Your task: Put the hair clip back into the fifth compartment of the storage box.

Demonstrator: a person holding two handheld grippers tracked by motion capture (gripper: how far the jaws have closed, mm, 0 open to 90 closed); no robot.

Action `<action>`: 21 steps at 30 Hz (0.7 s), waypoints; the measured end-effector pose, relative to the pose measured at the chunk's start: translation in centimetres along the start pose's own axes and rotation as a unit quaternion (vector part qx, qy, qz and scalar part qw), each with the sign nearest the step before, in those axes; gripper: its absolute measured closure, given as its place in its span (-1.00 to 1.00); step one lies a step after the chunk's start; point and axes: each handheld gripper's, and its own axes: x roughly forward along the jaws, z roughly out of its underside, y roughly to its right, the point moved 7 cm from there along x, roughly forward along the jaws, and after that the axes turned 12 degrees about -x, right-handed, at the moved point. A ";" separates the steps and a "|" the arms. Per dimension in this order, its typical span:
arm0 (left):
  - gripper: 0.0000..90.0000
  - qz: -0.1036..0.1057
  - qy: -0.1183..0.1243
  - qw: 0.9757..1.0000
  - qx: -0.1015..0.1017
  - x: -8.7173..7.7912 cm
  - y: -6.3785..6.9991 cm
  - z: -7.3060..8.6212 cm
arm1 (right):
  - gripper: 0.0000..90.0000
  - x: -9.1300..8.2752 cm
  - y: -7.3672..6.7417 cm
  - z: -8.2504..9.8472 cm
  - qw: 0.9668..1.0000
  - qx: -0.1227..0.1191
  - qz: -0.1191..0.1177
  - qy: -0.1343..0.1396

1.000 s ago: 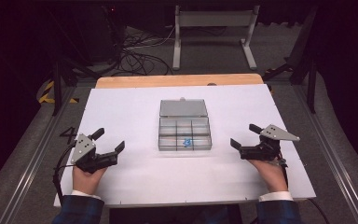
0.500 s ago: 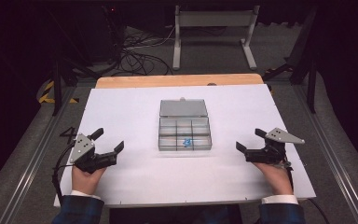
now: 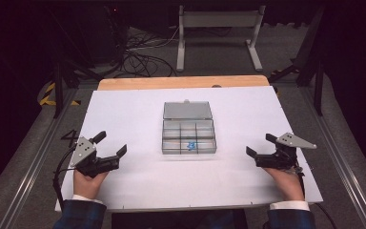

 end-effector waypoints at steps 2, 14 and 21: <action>-0.80 0.000 0.000 1.000 0.001 0.0 0.0 0.0 | -0.99 -0.1 0.1 0.0 1.000 0.002 0.001 0.000; -0.80 -0.001 -0.002 1.000 0.004 0.0 0.0 0.0 | -0.98 0.4 0.0 0.0 1.000 -0.015 -0.002 0.001; -0.80 0.000 -0.002 1.000 0.006 0.0 0.0 0.0 | -0.97 0.2 0.4 0.2 1.000 -0.007 0.008 0.006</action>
